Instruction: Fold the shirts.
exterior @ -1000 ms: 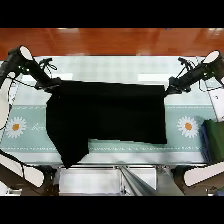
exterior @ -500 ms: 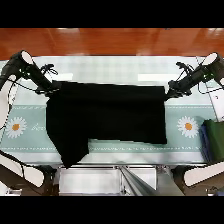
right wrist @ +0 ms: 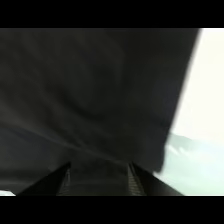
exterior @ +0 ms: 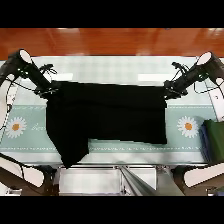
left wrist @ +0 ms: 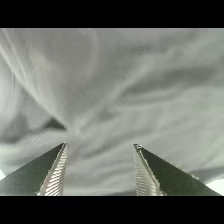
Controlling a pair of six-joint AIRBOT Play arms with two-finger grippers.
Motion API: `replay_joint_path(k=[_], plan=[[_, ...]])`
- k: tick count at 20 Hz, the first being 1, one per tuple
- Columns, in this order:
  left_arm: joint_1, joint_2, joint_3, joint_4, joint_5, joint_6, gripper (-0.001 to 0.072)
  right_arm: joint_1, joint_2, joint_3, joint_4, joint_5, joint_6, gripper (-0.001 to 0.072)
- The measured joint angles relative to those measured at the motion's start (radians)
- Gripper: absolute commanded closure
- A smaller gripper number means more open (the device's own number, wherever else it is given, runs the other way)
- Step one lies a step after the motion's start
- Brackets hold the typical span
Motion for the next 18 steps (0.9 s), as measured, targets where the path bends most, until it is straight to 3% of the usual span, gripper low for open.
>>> replay_joint_path(k=[3,6,12,18], plan=[[0.054,0.143,-0.063,0.005,0.036,-0.011,0.0203,-0.045,0.118,-0.042,-0.059,-0.012,0.039,0.0298],[0.174,0.334,-0.279,0.002,0.090,-0.040,0.0203,-0.115,0.322,-0.253,-0.032,-0.129,0.051,0.0298],[0.515,0.628,-0.812,-0.206,0.180,0.025,0.0203,-0.207,0.713,-0.778,0.254,-0.330,-0.114,0.0298],[0.584,0.708,-1.051,-0.210,0.235,0.067,0.0203,-0.224,0.862,-1.003,0.362,-0.353,-0.200,0.0298]])
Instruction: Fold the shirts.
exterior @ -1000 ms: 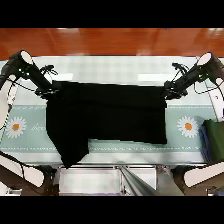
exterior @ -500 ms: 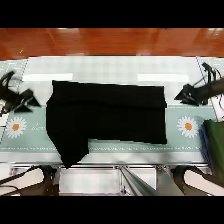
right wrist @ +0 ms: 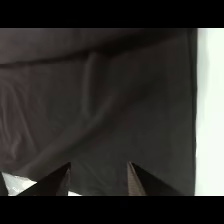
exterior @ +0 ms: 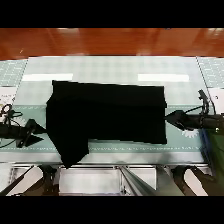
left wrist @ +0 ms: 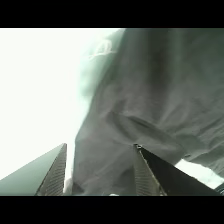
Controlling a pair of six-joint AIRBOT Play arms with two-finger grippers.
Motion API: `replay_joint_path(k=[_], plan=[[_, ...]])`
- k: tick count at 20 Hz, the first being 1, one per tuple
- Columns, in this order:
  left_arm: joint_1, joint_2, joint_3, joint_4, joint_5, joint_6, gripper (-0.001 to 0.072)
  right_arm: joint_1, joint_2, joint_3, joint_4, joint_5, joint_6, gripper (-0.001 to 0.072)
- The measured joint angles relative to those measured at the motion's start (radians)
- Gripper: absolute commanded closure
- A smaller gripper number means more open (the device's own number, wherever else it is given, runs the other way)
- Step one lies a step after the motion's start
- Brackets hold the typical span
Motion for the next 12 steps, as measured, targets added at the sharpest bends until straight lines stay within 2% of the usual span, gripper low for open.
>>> replay_joint_path(k=[8,9,10,12], plan=[[-0.124,-0.013,-0.134,-0.072,0.117,0.056,0.0207,-0.002,0.025,-0.046,0.085,-0.029,-0.026,0.0298],[-0.150,-0.022,-0.138,-0.093,0.132,0.060,0.0355,-0.002,0.026,-0.047,0.093,-0.032,-0.027,0.0298],[-0.180,-0.032,-0.142,-0.098,0.154,0.068,0.0677,-0.003,0.026,-0.047,0.105,-0.038,-0.028,0.0298],[-0.225,-0.047,-0.142,-0.092,0.180,0.100,0.0684,-0.003,0.026,-0.044,0.105,-0.052,-0.028,0.0298]])
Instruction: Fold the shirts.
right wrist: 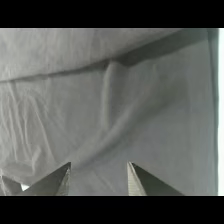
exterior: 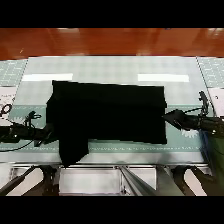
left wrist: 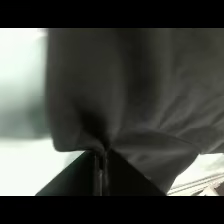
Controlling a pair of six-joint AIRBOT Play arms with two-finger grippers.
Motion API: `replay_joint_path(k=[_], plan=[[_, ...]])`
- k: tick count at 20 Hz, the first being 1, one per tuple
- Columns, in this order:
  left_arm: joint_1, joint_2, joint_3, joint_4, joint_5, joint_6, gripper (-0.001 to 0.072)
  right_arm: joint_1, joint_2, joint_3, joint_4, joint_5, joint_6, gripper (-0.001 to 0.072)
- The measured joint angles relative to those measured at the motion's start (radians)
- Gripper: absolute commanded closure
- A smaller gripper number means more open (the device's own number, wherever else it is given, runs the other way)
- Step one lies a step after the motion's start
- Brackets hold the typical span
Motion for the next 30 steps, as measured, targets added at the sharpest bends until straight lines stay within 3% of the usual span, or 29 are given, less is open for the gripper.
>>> replay_joint_path(k=[5,9,12,21,22,23,24,30], plan=[[-0.028,-0.012,0.051,0.011,-0.004,0.041,0.0683,0.000,0.000,0.016,-0.163,0.005,0.083,0.0298],[-0.033,-0.011,0.080,0.001,-0.056,0.052,0.0683,0.000,0.000,0.017,-0.381,0.088,0.205,0.0297],[-0.034,-0.011,0.086,-0.006,-0.073,0.053,0.0683,0.000,0.000,-0.009,-0.463,0.155,0.245,0.0297],[-0.034,-0.011,0.089,-0.013,-0.085,0.055,0.0683,-0.001,-0.188,-0.049,-0.375,0.128,0.205,0.0298],[-0.034,-0.011,0.090,-0.013,-0.085,0.055,0.0683,-0.001,-0.220,-0.050,-0.328,0.113,0.189,0.0319],[-0.034,-0.011,0.090,-0.013,-0.085,0.055,0.0683,0.000,-0.246,-0.050,-0.286,0.093,0.168,0.0443],[-0.034,-0.011,0.091,-0.013,-0.085,0.055,0.0683,0.000,-0.271,-0.051,-0.243,0.060,0.135,0.0666],[-0.034,-0.011,0.149,-0.013,-0.088,0.055,0.0683,0.000,-0.323,0.006,-0.035,0.043,-0.047,0.0686]])
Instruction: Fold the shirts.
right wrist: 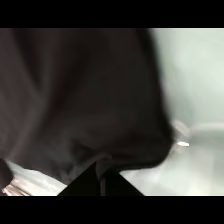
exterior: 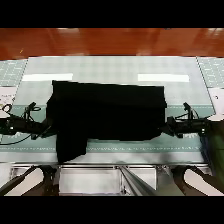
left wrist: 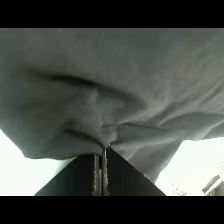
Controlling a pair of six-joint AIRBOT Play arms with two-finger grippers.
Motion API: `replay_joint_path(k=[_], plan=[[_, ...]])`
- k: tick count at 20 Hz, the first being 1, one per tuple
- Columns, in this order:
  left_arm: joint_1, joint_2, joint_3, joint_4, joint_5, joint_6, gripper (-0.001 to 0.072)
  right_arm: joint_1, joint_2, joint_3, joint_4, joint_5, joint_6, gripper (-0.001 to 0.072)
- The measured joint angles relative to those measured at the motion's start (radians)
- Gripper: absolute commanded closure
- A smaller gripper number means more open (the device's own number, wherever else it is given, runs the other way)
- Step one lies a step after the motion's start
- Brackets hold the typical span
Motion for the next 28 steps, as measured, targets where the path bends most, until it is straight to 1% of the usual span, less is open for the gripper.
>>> replay_joint_path(k=[4,7,12,16,19,23,28], plan=[[-0.008,-0.004,0.100,-0.015,0.016,0.000,0.0683,0.000,-0.012,0.103,0.036,0.021,-0.027,0.0686],[-0.053,-0.043,0.205,-0.029,0.056,0.000,0.0683,0.000,-0.046,0.203,0.055,0.023,-0.032,0.0686],[-0.179,-0.235,0.454,-0.035,0.092,-0.029,0.0683,0.000,-0.158,0.368,0.096,-0.011,-0.036,0.0686],[-0.240,-0.428,0.683,-0.037,0.107,-0.080,0.0683,0.000,-0.259,0.467,0.127,-0.036,-0.054,0.0686],[-0.260,-0.552,0.839,-0.037,0.090,-0.107,0.0683,0.000,-0.318,0.508,0.139,-0.045,-0.063,0.0686],[-0.268,-0.661,0.995,-0.039,0.082,-0.132,0.0683,0.000,-0.367,0.527,0.159,-0.070,-0.080,0.0686],[-0.270,-0.726,1.085,-0.038,0.081,-0.138,0.0683,0.005,-0.398,0.534,0.202,-0.091,-0.105,0.0685]])
